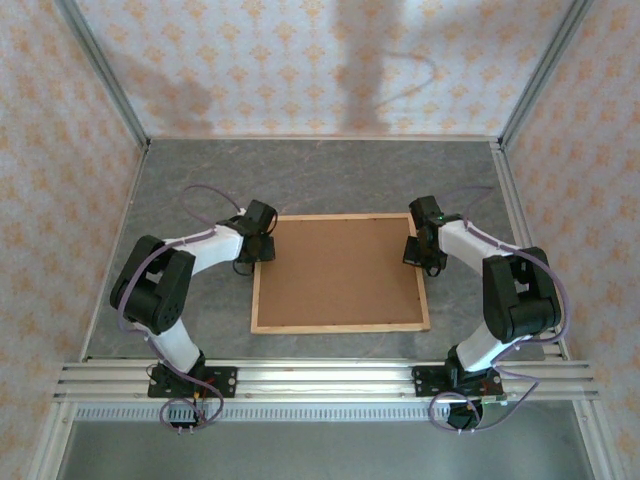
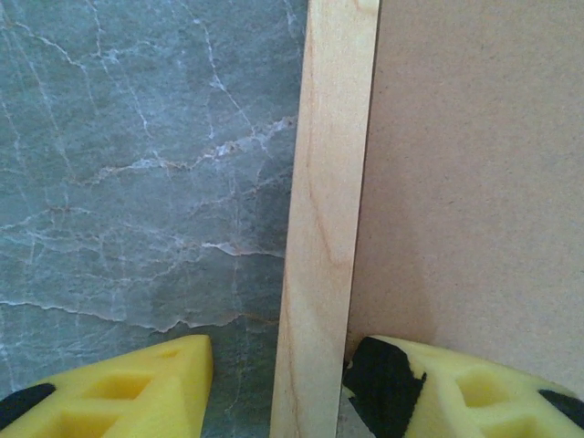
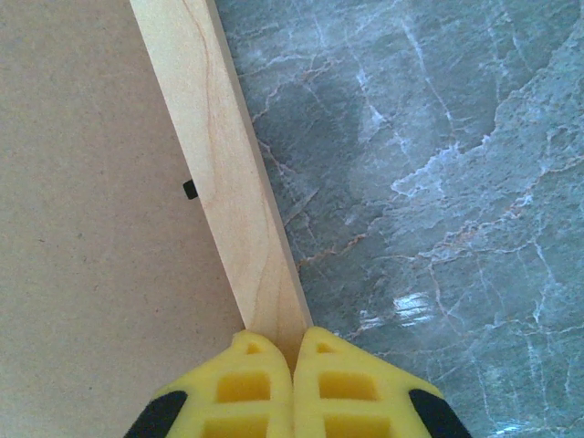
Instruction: Put the photo into the frame
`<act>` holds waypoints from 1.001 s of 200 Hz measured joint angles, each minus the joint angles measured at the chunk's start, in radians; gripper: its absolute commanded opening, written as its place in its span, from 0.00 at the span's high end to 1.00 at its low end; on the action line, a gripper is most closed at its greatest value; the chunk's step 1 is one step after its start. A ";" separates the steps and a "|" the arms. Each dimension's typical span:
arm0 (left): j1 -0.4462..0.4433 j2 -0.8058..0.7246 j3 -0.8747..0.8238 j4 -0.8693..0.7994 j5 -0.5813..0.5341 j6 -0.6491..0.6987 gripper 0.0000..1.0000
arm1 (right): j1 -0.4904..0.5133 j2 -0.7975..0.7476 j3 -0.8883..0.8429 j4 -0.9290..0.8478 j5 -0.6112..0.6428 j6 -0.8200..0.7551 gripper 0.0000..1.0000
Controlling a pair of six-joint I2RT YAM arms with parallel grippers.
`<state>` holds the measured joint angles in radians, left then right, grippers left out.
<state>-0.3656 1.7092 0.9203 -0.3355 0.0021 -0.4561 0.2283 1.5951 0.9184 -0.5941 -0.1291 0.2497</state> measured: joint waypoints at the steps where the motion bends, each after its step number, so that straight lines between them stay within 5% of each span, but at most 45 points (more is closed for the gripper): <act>1: 0.000 -0.002 -0.001 0.000 -0.001 0.000 0.43 | 0.000 0.000 0.000 0.000 0.000 0.000 0.97; 106: -0.018 -0.236 -0.062 -0.176 0.044 0.001 0.37 | 0.008 0.000 0.001 0.000 -0.009 0.000 0.98; 200: -0.021 -0.377 -0.190 -0.371 0.154 -0.053 0.60 | 0.008 0.000 0.002 0.000 -0.009 0.000 0.98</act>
<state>-0.3862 1.3319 0.7300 -0.7063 0.1558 -0.5087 0.2359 1.5951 0.9203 -0.5941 -0.1383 0.2493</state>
